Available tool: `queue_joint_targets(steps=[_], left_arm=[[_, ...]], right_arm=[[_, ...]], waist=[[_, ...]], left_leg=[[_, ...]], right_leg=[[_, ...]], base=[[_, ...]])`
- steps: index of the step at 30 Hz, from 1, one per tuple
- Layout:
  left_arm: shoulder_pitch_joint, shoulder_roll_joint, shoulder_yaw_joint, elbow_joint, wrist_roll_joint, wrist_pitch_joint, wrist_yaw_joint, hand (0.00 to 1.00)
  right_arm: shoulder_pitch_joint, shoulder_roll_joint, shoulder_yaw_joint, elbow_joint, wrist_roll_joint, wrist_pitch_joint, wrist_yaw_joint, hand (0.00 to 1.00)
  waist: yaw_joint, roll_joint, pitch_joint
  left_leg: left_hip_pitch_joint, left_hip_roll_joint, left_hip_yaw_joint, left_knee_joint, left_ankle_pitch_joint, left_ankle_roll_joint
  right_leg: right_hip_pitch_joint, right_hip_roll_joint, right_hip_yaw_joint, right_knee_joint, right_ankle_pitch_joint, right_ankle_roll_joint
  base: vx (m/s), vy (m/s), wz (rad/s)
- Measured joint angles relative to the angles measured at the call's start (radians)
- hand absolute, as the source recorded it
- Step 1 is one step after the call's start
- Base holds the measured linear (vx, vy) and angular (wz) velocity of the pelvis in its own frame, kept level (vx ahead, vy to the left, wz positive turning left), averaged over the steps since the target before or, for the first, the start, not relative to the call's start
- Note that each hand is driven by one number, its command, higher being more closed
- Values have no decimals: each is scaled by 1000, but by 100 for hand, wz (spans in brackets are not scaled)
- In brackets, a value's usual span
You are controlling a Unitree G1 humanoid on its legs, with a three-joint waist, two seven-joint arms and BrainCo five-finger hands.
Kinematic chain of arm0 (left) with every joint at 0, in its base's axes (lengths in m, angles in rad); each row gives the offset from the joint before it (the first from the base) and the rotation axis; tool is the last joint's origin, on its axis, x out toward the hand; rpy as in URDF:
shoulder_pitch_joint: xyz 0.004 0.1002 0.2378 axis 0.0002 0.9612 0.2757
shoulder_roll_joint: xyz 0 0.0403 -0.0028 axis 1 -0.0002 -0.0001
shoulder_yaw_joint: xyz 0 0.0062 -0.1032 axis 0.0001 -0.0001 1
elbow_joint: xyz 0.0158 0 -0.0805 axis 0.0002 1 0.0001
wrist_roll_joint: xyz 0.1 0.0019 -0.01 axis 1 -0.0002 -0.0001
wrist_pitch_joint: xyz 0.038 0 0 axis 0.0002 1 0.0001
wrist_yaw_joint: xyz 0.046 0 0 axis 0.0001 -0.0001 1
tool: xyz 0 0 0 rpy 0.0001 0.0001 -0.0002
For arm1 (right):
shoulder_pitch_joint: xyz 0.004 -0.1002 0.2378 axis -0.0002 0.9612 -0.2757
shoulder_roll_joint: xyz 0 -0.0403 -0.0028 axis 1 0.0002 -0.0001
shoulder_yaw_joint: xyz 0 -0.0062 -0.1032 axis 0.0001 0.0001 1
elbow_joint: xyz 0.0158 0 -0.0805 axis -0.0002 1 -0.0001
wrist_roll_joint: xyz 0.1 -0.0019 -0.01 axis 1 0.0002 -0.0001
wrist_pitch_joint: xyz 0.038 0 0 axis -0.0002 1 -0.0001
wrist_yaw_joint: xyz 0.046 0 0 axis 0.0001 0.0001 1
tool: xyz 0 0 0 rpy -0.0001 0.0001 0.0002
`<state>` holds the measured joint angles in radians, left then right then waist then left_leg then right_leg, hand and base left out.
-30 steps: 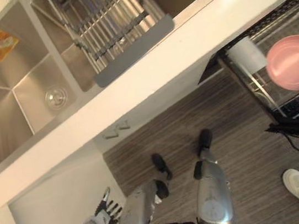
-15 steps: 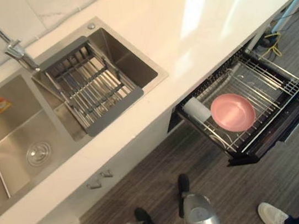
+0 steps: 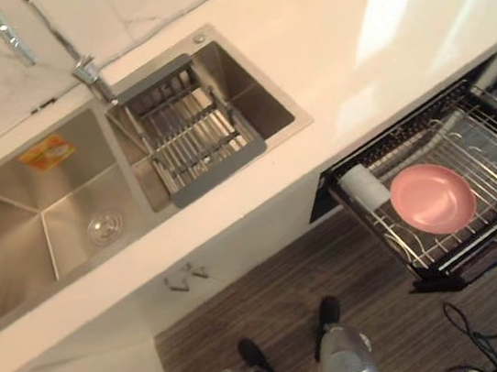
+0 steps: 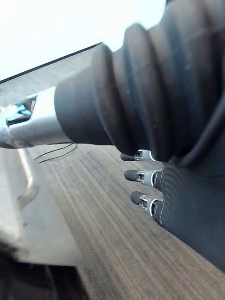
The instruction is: Walk over to the sink, pick up the cup, carry it to the dishwasher, place the cup inside the dishwasher, then close the dishwasher door
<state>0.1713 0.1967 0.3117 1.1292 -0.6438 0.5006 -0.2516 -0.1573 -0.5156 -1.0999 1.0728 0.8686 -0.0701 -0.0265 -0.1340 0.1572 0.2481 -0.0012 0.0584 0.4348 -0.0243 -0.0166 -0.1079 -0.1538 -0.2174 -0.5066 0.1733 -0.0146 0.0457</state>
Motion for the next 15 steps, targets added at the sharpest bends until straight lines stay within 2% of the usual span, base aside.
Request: queue_joint_targets(steps=[2, 5, 6, 8, 10, 13, 15], left_arm=[[0, -9, 0, -1, 1, -1, -3, 0], [0, -13, -2, -11, 2, -5, -11, 0], [1, -13, -5, -25, 15, -14, -18, 0], [4, -14, -10, -29, 19, -19, -18, 0], [7, -21, -18, -32, 19, -21, -20, 0], [20, -23, -39, -48, 20, -25, -39, 0], [20, -27, -40, -49, 20, -31, -48, 0]], right_arm=[[-26, 40, 67, -77, -5, -12, 26, 0], [-42, 66, 139, -162, -8, -30, 29, 0], [-28, 75, 150, -200, -8, -53, 20, 0], [-26, 75, 172, -215, -8, -62, 13, 0], [-27, 71, 234, -248, -9, -72, -8, 0], [-28, 70, 287, -280, -4, -90, -39, 0], [-28, 61, 341, -314, 10, -98, -45, 0]], waist=[[13, 9, 20], [21, 20, 41], [20, 20, 62], [25, 16, 71], [26, 10, 82], [31, 14, 84], [32, 26, 87]], left_leg=[[-15, -1, -5, -18, 13, -26], [-33, -10, -22, -33, 54, -42], [-32, -15, -13, -30, 81, -27], [-40, -16, -8, -31, 98, -13], [-67, -16, 1, -33, 143, -5], [-70, -17, 3, -33, 179, 13], [-77, -18, 2, -34, 197, 23]], right_leg=[[-31, -15, -10, 46, -25, -4], [-62, -48, -36, 116, -66, -10], [-66, -70, -55, 156, -85, -13], [-78, -78, -59, 178, -96, -14], [-93, -87, -83, 191, -103, -24], [-87, -91, -101, 196, -110, -29], [-87, -91, -112, 193, -116, -23]], base=[[-42, -53, 23], [6, -65, 42], [28, -66, 48], [5, -82, 24], [-22, -106, 21], [-35, -80, 15], [-66, -51, 12]])
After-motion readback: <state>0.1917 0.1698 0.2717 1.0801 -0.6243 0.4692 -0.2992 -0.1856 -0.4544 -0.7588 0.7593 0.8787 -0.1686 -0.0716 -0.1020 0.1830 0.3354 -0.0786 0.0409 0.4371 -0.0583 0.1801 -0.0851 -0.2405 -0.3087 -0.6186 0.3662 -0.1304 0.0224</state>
